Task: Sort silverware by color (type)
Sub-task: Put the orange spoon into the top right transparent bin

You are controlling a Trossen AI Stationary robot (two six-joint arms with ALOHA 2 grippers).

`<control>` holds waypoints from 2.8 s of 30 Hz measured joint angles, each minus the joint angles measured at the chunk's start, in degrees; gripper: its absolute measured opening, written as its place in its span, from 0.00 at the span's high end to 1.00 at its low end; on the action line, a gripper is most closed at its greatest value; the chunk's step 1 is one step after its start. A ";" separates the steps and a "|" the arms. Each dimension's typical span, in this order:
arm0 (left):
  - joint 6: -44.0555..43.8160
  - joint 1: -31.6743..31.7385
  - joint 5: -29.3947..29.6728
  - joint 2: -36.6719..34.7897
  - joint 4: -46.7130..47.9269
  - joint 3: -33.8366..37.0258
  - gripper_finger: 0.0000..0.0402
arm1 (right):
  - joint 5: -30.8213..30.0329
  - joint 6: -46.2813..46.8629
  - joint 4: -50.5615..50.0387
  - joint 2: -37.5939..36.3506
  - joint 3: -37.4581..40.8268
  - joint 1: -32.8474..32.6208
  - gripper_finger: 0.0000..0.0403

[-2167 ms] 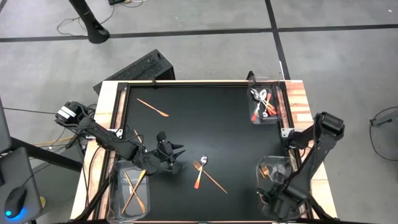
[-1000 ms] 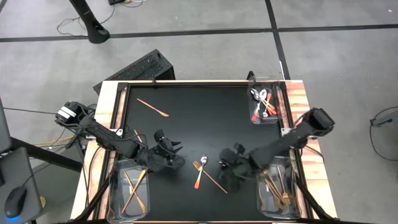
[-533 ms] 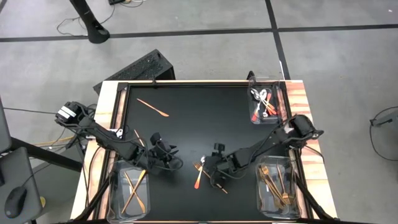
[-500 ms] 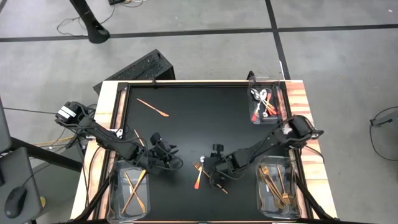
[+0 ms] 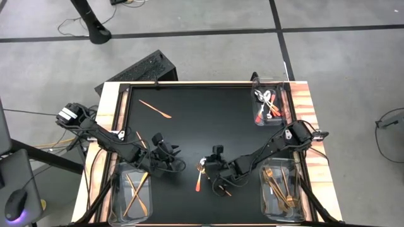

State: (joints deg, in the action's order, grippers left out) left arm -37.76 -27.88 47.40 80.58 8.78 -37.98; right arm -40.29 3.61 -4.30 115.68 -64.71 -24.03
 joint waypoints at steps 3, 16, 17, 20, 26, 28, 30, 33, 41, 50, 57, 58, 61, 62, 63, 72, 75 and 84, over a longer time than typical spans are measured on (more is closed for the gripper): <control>0.00 0.00 0.02 0.00 -0.07 0.00 0.78 | -0.17 -5.76 4.29 -0.04 -0.15 -0.08 0.62; -0.44 0.00 0.00 0.00 -0.09 0.00 0.78 | 4.56 -13.57 8.27 -0.04 -0.15 3.42 0.64; -0.44 0.00 -0.02 0.00 -0.09 0.00 0.78 | 4.58 -13.77 8.95 -0.04 -0.15 3.67 0.65; -0.56 0.00 -0.02 0.00 -0.09 0.00 0.78 | 4.57 -14.18 10.41 -0.11 -0.15 4.44 0.70; -0.61 0.00 -0.02 0.00 -0.09 0.00 0.78 | 8.80 -14.40 10.37 -0.12 -0.15 6.12 0.75; -0.42 0.00 -0.02 0.00 -0.07 0.00 0.78 | 11.17 -13.97 9.76 -0.13 -0.15 6.65 0.76; -0.48 0.00 -0.02 0.00 -0.09 0.00 0.78 | 11.85 -11.28 9.45 -0.13 -0.15 6.99 0.76; -0.48 0.00 -0.04 0.00 -0.09 0.00 0.78 | 11.85 -4.32 9.34 -0.13 -0.60 7.06 0.76; -0.47 0.00 -0.05 0.02 0.59 0.00 0.78 | 12.27 5.03 -7.41 -1.79 -7.67 6.90 0.76; -0.50 0.13 0.99 0.02 0.83 0.00 0.78 | 26.86 36.84 -17.24 -1.95 -12.72 10.38 0.76; -0.52 0.13 1.22 0.02 0.92 0.00 0.78 | 31.52 47.39 -19.64 -1.04 -12.70 9.47 0.76; -0.54 0.13 1.22 0.02 0.96 0.00 0.78 | 31.54 48.01 -19.86 -0.94 -12.63 9.19 0.76; -0.53 0.13 1.29 0.04 1.18 0.00 0.78 | 30.61 49.29 -18.22 -0.63 -12.83 8.69 0.76; -0.52 0.13 1.31 0.04 1.26 0.00 0.78 | 30.34 50.04 -17.91 -0.27 -12.90 8.78 0.76; -0.52 0.13 1.31 0.04 1.27 0.00 0.78 | 30.12 50.59 -18.09 0.00 -12.80 8.85 0.76; -1.11 -0.17 0.85 0.07 1.41 0.00 0.78 | 29.91 51.86 -15.97 0.85 -12.76 10.18 0.73; -1.11 -0.37 0.87 0.07 1.42 0.00 0.78 | 30.14 51.94 -16.11 1.05 -12.65 10.32 0.67; -1.10 -0.37 1.06 0.07 2.04 0.00 0.78 | 30.78 52.34 -14.19 2.56 -12.75 11.16 0.54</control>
State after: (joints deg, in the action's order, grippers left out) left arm -38.86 -28.25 48.46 80.64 10.81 -37.98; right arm -9.52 55.95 -18.49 118.24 -77.46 -12.86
